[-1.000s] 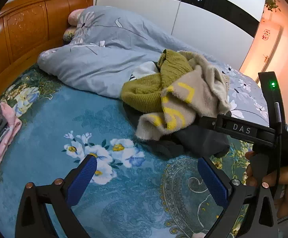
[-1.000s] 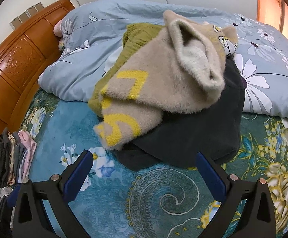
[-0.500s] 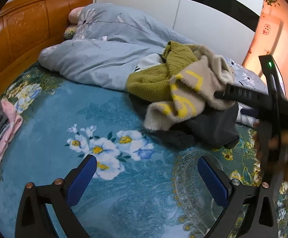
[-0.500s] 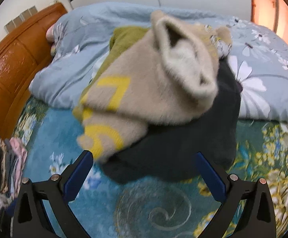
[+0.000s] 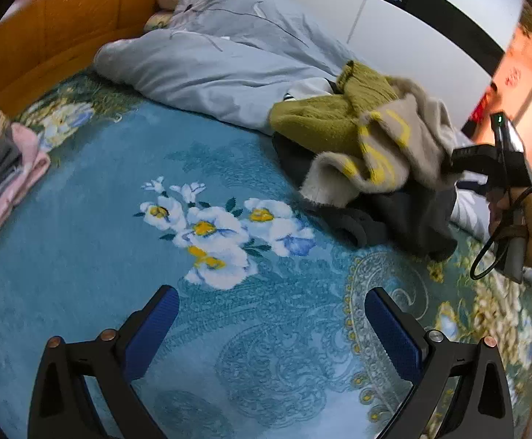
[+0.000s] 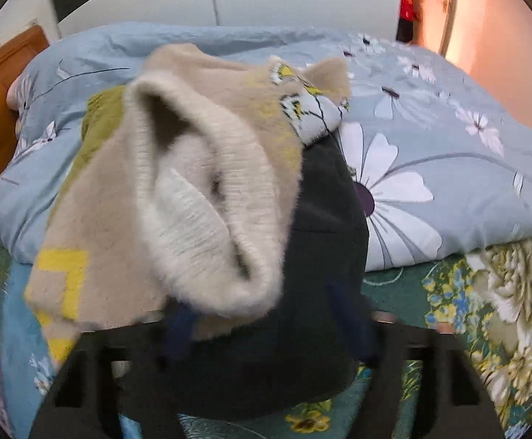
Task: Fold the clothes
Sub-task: 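Reach the right gripper toward the beige sweater on the clothes pile, then grasp the beige sweater's sleeve with the right gripper and lift it, then grasp the beige sweater's cuff with the left gripper while the right gripper grasps the body, then lift the beige sweater off the pile with both grippers, shaking it open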
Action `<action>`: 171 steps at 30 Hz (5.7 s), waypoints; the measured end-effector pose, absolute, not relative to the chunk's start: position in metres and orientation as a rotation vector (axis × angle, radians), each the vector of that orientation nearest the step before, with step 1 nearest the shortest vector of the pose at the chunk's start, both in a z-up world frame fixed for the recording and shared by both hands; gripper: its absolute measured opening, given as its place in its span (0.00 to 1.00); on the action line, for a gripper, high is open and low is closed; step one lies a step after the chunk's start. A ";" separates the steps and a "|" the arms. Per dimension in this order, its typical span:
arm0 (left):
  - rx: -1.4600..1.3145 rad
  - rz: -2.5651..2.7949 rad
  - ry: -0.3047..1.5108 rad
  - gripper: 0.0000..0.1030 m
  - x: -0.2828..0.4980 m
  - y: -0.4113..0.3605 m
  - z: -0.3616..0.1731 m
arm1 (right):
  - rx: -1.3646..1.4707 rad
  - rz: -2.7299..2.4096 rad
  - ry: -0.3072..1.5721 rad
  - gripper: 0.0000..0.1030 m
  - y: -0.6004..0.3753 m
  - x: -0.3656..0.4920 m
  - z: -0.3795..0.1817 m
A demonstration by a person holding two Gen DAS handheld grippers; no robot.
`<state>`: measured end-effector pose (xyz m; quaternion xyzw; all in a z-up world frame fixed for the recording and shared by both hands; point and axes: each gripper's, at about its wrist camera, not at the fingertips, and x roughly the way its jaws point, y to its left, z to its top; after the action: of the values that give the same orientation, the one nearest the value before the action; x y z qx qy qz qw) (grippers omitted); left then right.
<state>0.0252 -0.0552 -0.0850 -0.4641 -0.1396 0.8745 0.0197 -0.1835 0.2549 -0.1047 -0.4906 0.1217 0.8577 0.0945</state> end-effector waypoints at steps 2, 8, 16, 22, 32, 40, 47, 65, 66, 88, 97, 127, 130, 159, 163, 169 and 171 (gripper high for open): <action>-1.438 2.717 -0.449 1.00 0.026 -0.057 -0.084 | -1.511 2.528 0.390 0.28 0.255 -0.190 -0.106; -1.385 2.725 -0.454 1.00 0.030 -0.059 -0.077 | -1.402 2.658 0.656 0.20 0.261 -0.190 -0.052; -1.296 2.720 -0.432 1.00 0.039 -0.050 -0.058 | -1.125 2.930 1.008 0.16 0.279 -0.162 0.055; -1.199 2.779 -0.362 1.00 0.057 -0.050 -0.028 | -1.121 3.035 1.113 0.16 0.273 -0.112 0.069; -0.828 2.846 -0.030 1.00 0.080 0.002 0.049 | -1.309 3.324 1.087 0.15 0.222 0.010 0.086; -0.931 2.815 0.211 0.91 0.056 0.039 0.015 | -1.594 3.219 1.061 0.15 0.199 0.032 0.039; -1.044 2.776 0.287 0.25 0.042 0.055 -0.015 | -1.709 3.160 1.077 0.15 0.192 0.033 0.020; -1.260 2.743 -0.014 0.23 0.060 0.013 -0.059 | -1.840 2.850 0.912 0.54 0.218 -0.033 -0.006; -1.259 2.738 -0.019 0.23 0.061 0.013 -0.059 | -1.901 2.801 0.889 0.54 0.209 -0.045 -0.014; -1.302 2.640 -0.195 0.23 0.073 0.000 -0.059 | -2.383 2.363 0.072 0.12 0.107 -0.115 -0.084; -1.137 2.768 -0.461 0.21 0.094 -0.046 -0.022 | -1.952 2.648 0.730 0.09 0.193 -0.070 0.004; -0.938 3.095 -0.770 0.19 0.195 -0.167 0.045 | -2.080 2.895 0.793 0.31 0.135 0.023 -0.024; -0.987 3.107 -0.850 0.19 0.197 -0.187 0.028 | -2.162 2.871 0.718 0.35 0.114 0.016 -0.046; -1.179 2.900 -1.457 0.22 0.164 -0.282 -0.095 | -2.444 2.991 -1.058 0.59 -0.127 -0.054 -0.165; -1.195 2.885 -1.461 0.22 0.161 -0.283 -0.099 | -2.468 2.951 -1.057 0.59 -0.138 -0.061 -0.176; -1.199 2.867 -1.482 0.21 0.162 -0.284 -0.102 | -2.451 2.924 -0.987 0.52 -0.137 -0.055 -0.178; -1.199 2.869 -1.478 0.22 0.163 -0.283 -0.101 | -2.415 2.928 -0.995 0.28 -0.133 -0.048 -0.172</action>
<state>0.1626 -0.2832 -0.1005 -0.3442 -0.4244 0.8239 -0.1501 -0.0475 -0.1331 -0.1724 -0.5691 -0.2344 0.6899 -0.3812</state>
